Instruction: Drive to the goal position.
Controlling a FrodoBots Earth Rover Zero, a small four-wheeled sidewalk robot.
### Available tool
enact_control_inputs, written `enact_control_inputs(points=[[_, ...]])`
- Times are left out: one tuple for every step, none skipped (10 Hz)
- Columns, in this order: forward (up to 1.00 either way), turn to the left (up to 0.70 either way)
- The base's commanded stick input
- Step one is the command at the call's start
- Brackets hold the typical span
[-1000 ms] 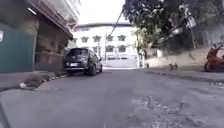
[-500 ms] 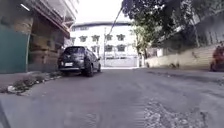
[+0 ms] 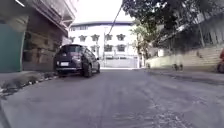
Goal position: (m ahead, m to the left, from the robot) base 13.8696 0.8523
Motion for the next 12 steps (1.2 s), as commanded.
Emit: enact_control_inputs(points=[[0.91,-0.01],[0.91,-0.01],[0.91,-0.01],[0.91,-0.01],[0.91,-0.01],[0.91,-0.01],[0.91,-0.01],[0.91,-0.01],[0.91,-0.01],[0.91,-0.01],[0.91,-0.01],[0.91,-0.01]])
